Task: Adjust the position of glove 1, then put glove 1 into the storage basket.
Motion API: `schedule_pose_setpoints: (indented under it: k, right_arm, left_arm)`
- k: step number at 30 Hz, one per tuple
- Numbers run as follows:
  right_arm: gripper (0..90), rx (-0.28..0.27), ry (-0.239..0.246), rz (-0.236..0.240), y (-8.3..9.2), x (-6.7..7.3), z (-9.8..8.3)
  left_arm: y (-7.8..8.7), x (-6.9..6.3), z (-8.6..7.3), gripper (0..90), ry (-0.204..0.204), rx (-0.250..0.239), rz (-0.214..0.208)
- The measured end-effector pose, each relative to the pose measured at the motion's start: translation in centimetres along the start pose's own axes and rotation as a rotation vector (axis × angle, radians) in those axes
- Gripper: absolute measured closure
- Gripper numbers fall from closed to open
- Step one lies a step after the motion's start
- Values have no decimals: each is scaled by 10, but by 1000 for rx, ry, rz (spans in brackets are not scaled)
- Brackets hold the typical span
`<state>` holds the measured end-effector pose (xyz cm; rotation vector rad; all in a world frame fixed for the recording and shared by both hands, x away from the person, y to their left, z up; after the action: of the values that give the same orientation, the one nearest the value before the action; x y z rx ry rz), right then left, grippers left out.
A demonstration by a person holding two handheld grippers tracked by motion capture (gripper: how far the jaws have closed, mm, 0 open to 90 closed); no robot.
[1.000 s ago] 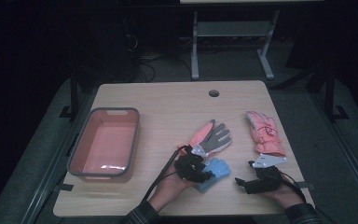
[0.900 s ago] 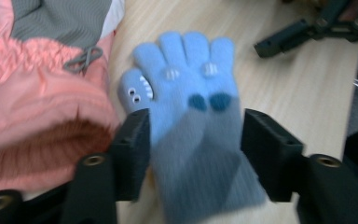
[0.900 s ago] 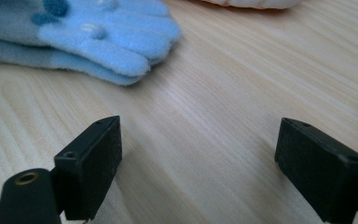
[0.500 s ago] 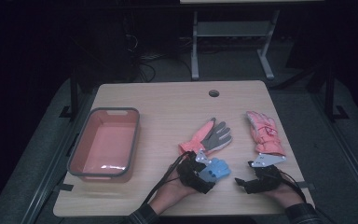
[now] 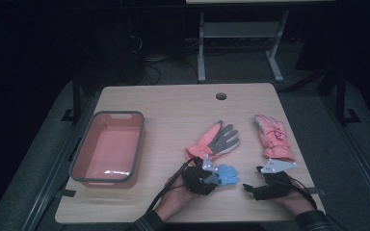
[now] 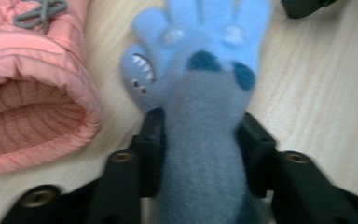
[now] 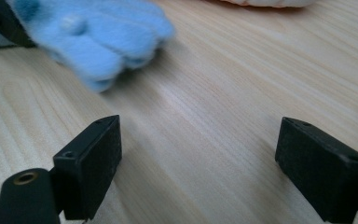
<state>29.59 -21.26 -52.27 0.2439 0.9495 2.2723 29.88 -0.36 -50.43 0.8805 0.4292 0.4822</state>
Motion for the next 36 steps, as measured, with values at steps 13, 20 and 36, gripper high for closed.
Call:
schedule_pose_setpoints:
  k: [13, 20, 36]
  right_arm:
    - [131, -1, 4, 1, 0, 0, 0]
    - [131, -1, 4, 1, 0, 0, 0]
    - [129, -2, 4, 1, 0, 0, 0]
  left_arm:
    - [14, 1, 4, 706, 4, -11, -103]
    - [35, 3, 11, 708, 1, -42, -130]
    - [91, 30, 24, 708, 10, -75, -129]
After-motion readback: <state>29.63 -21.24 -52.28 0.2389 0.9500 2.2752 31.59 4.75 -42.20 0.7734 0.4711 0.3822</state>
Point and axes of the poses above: each handheld gripper's, and its own axes: y roughly backward along the jaws, z roughly out of its top, x roughly to its left, the point moved 6 cm from there along -y, roughly forward along the jaws, and after that the axes turned 9 degrees about y, right-handed, at the moved point
